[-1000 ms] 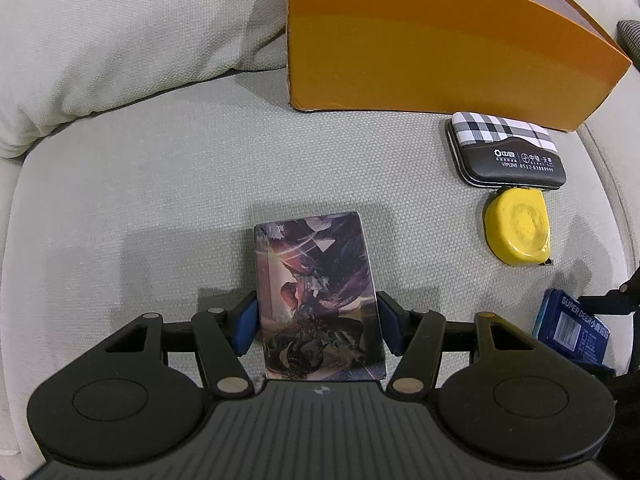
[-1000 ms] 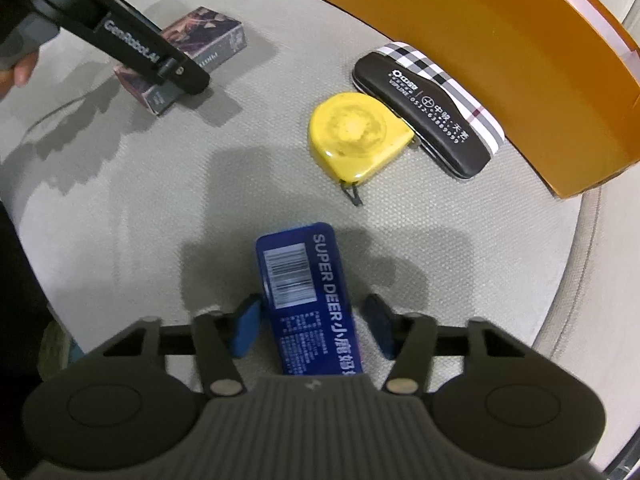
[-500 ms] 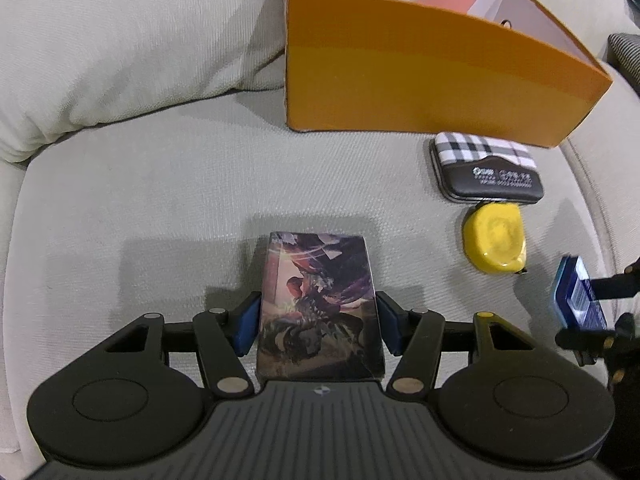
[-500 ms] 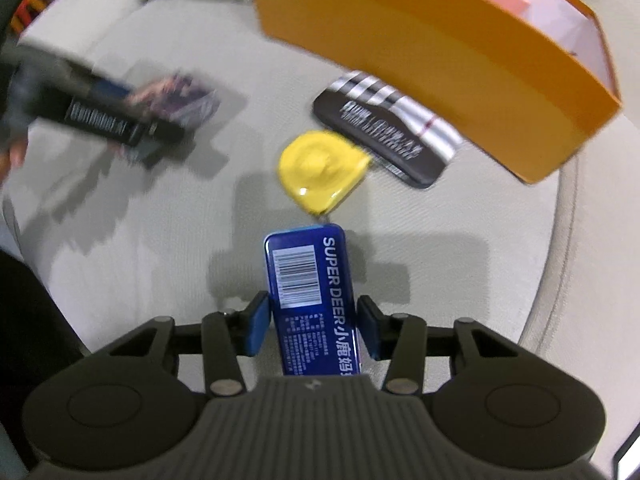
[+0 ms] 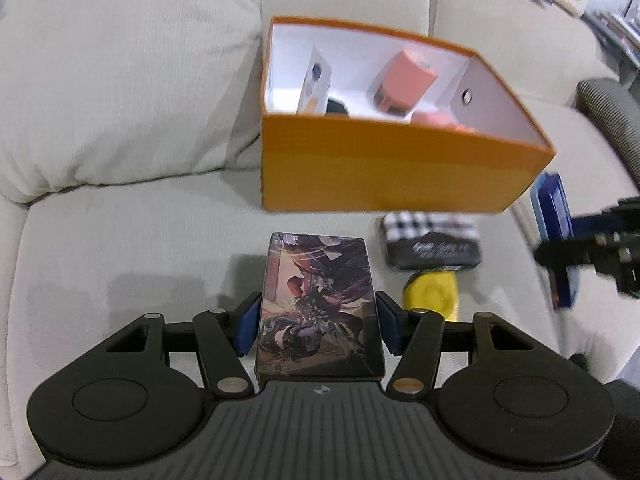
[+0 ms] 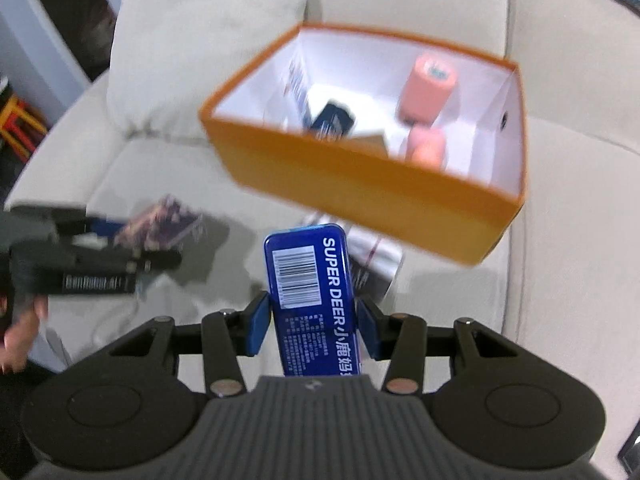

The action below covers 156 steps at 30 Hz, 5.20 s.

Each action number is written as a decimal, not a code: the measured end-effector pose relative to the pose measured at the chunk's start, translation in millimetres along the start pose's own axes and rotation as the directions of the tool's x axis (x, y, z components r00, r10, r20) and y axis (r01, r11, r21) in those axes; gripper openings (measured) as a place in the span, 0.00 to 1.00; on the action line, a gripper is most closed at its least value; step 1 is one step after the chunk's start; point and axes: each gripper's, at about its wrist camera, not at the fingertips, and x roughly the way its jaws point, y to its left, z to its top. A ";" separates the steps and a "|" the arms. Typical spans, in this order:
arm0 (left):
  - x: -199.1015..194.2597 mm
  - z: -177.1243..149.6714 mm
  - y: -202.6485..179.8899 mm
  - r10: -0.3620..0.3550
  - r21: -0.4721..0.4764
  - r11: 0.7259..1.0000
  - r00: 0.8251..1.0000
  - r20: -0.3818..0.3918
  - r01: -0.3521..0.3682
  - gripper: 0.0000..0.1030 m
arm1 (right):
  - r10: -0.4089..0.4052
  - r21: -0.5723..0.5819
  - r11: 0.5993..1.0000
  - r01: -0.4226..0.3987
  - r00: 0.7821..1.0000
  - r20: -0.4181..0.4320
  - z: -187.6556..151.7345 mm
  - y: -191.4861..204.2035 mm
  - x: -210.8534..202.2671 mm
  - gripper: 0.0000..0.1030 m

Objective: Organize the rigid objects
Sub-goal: 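Lift the card box and SUPER DEER box and carry them into the shoebox, then lower the card box with the left tool while the right tool lowers the SUPER DEER box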

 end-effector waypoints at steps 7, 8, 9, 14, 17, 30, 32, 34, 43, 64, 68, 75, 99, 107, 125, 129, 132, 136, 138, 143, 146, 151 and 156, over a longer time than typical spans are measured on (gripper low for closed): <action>-21.0 41.3 -5.3 -0.008 -0.014 1.000 1.000 0.029 0.008 0.65 | -0.025 0.104 0.994 0.012 0.992 0.126 50.8 -25.5 -20.5 0.47; -26.6 52.1 -4.7 -0.008 -0.022 1.000 0.999 0.044 0.009 0.65 | -0.035 0.130 0.991 0.015 0.989 0.147 59.2 -31.1 -22.4 0.47; -31.5 62.0 -3.2 -0.011 -0.033 0.999 0.998 0.061 0.013 0.65 | -0.037 0.151 0.988 0.012 0.986 0.163 67.9 -36.2 -22.6 0.47; -36.0 111.6 -0.8 -0.051 -0.089 0.994 0.993 0.111 0.061 0.65 | -0.054 0.224 0.975 0.004 0.975 0.218 98.6 -52.1 -13.4 0.47; -21.1 134.6 -1.2 -0.050 -0.099 0.993 0.992 0.114 0.062 0.65 | -0.054 0.260 0.965 -0.005 0.974 0.218 106.9 -59.6 4.7 0.47; 62.4 162.1 3.2 0.011 -0.088 0.996 0.999 -0.034 -0.014 0.65 | 0.011 0.318 0.945 -0.076 0.980 0.199 130.9 -55.5 62.1 0.47; 69.5 162.3 3.9 0.016 -0.078 0.997 0.999 -0.034 -0.019 0.65 | 0.013 0.316 0.946 -0.076 0.980 0.197 130.3 -54.9 65.3 0.47; 75.9 164.3 5.2 0.007 -0.082 0.997 1.000 -0.027 -0.009 0.65 | 0.016 0.317 0.945 -0.078 0.981 0.194 130.3 -54.4 68.2 0.47; 105.6 178.1 16.6 -0.098 -0.119 0.988 0.994 0.039 0.102 0.64 | -0.002 0.317 0.947 -0.057 0.983 0.183 129.5 -56.1 78.8 0.47; 91.9 169.1 -7.8 -0.143 0.021 0.989 0.987 -0.073 0.145 0.64 | -0.014 0.288 0.957 -0.036 0.985 0.171 129.2 -53.0 79.1 0.47; 109.7 166.8 -12.4 -0.144 0.003 0.989 0.984 -0.104 0.146 0.64 | -0.019 0.305 0.952 -0.038 0.983 0.180 128.8 -59.0 75.5 0.47; 143.7 172.9 -1.1 -0.120 -0.061 0.992 0.986 -0.118 0.114 0.64 | -0.016 0.328 0.943 -0.052 0.980 0.200 128.9 -63.6 73.8 0.47; 161.6 172.5 1.0 0.004 -0.055 0.998 0.997 -0.083 -0.009 0.64 | 0.029 0.541 0.834 -0.107 0.988 0.152 129.3 -88.8 142.4 0.44; 166.4 170.9 -0.4 0.000 -0.057 0.998 0.997 -0.078 -0.005 0.64 | -0.059 0.486 0.874 -0.008 0.991 0.123 146.5 -80.5 158.0 0.43; 168.0 168.6 -1.9 0.012 -0.042 0.999 0.998 -0.069 -0.015 0.64 | -0.131 0.409 0.899 0.157 0.987 -0.091 165.1 -74.4 188.9 0.32; 168.1 167.5 -5.2 0.021 -0.022 1.000 0.997 -0.071 -0.023 0.64 | -0.129 0.401 0.900 0.167 0.984 -0.119 166.5 -74.0 193.0 0.31; 169.2 167.6 -5.3 0.020 -0.022 1.000 0.997 -0.071 -0.021 0.64 | -0.130 0.396 0.903 0.168 0.984 -0.120 165.7 -77.5 191.1 0.30; 170.6 169.0 -3.4 0.019 -0.034 0.999 0.997 -0.076 -0.021 0.66 | -0.145 0.394 0.901 0.180 0.982 -0.118 166.0 -75.3 193.8 0.29; 170.7 168.9 -3.2 0.020 -0.035 0.999 0.997 -0.077 -0.023 0.67 | -0.149 0.395 0.900 0.183 0.982 -0.116 164.6 -75.9 192.3 0.29; 171.4 169.0 -3.4 0.021 -0.034 0.999 0.997 -0.078 -0.023 0.69 | -0.154 0.384 0.904 0.188 0.981 -0.117 163.1 -74.7 191.3 0.29; 170.9 169.6 -2.3 0.012 -0.039 0.999 0.997 -0.079 -0.015 0.70 | -0.152 0.365 0.913 0.183 0.982 -0.114 161.4 -72.8 188.4 0.31; 168.1 170.1 0.8 -0.007 -0.051 0.999 0.996 -0.087 0.002 0.70 | -0.142 0.366 0.916 0.163 0.986 -0.084 155.1 -71.2 184.4 0.31; 163.9 171.9 2.7 -0.017 -0.069 0.998 0.995 -0.098 0.010 0.70 | -0.145 0.346 0.925 0.157 0.988 -0.059 153.4 -69.4 170.5 0.36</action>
